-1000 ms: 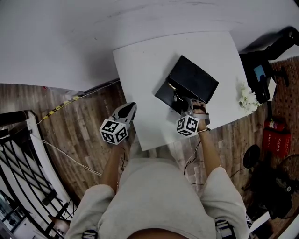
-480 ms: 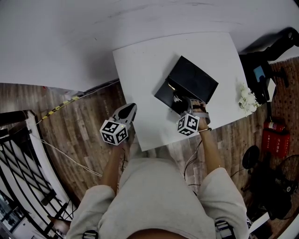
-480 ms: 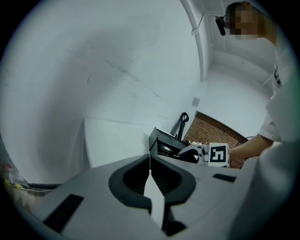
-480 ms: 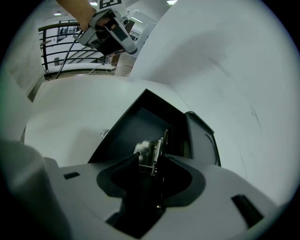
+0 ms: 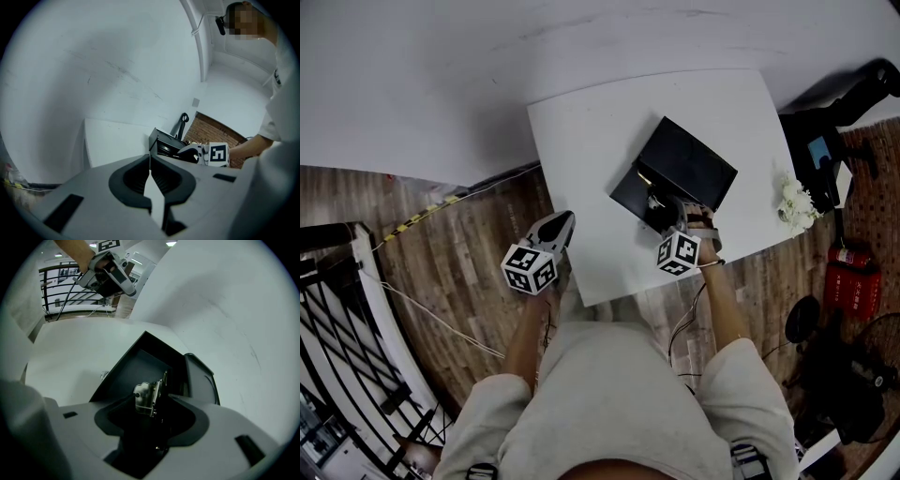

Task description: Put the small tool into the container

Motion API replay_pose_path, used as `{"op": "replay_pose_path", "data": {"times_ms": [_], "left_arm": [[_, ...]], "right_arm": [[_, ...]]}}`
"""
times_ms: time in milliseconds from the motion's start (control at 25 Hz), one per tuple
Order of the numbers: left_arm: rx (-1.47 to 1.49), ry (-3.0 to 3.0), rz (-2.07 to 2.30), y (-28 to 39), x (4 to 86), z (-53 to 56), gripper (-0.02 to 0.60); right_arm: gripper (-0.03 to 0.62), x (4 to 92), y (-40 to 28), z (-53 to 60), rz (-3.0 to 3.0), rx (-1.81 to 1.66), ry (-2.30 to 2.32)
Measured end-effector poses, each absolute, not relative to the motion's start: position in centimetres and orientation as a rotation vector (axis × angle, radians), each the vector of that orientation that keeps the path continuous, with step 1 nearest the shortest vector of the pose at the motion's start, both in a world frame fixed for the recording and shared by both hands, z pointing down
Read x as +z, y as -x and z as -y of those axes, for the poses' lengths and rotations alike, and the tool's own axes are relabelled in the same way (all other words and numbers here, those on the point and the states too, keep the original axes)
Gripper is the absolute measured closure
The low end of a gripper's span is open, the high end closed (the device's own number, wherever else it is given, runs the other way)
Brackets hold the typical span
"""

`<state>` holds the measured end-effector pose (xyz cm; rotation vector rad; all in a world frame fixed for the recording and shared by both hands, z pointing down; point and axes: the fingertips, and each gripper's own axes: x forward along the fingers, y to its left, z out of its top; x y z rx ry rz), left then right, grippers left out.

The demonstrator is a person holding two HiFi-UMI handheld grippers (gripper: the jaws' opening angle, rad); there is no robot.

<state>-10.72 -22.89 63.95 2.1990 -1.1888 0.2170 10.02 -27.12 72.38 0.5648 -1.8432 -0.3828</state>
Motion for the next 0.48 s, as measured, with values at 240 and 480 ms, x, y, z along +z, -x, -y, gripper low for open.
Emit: {"op": "replay_pose_path", "data": {"times_ms": [240, 480], "left_arm": [[0.221, -2.208, 1.189, 10.6, 63.8, 22.7, 0.566], [0.215, -2.222, 1.187, 10.6, 63.2, 22.7, 0.566]], "right_arm": [[0.408, 71.2, -9.5, 27.2, 1.863, -0.401, -0.597], [0.441, 69.8, -9.5, 26.5, 1.872, -0.411, -0.627]]}}
